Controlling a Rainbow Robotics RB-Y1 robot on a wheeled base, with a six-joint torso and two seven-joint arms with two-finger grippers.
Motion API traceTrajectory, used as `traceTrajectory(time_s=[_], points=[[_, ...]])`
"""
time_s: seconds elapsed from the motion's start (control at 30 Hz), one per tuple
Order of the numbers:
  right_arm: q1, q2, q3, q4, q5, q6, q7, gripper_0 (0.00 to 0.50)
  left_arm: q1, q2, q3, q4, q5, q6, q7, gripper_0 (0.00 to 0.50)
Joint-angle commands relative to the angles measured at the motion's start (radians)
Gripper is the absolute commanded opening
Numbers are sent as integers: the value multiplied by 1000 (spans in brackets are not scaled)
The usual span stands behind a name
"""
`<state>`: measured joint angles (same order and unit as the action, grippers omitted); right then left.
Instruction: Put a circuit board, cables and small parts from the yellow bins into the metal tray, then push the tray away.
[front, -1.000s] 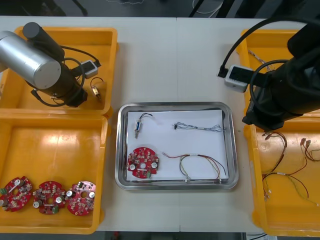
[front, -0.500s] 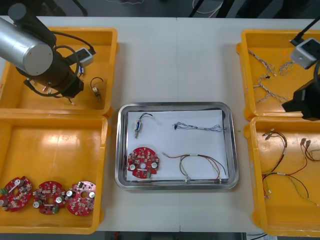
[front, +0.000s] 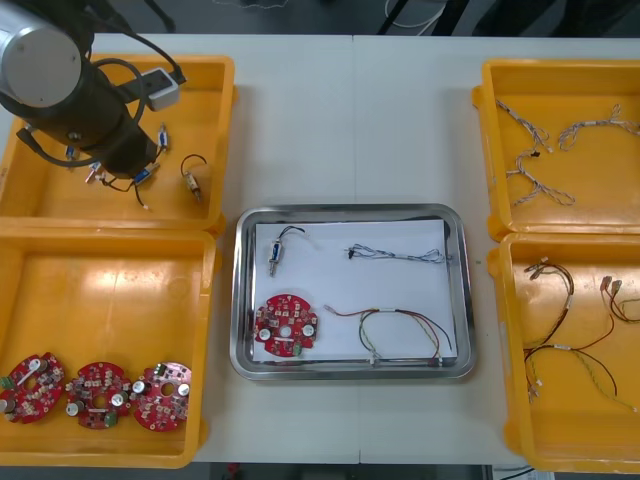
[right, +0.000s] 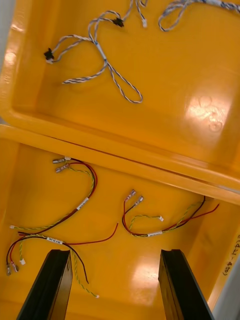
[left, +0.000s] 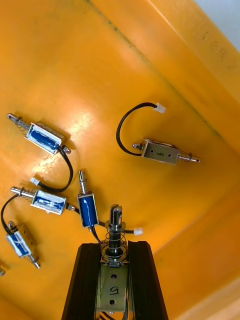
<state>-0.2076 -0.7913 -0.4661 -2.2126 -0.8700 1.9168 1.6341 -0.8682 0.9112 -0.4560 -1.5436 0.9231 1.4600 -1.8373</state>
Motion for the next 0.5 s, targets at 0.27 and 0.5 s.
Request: traceTrajectory(time_s=[0.27,0.5], points=[[39,11,-69,120,32,3,-30,500,-37,41,123,-99,8,163,4,0],[63,11,-52,120,20,3,-132,500,-37,32,174,-135,8,266,55,0]])
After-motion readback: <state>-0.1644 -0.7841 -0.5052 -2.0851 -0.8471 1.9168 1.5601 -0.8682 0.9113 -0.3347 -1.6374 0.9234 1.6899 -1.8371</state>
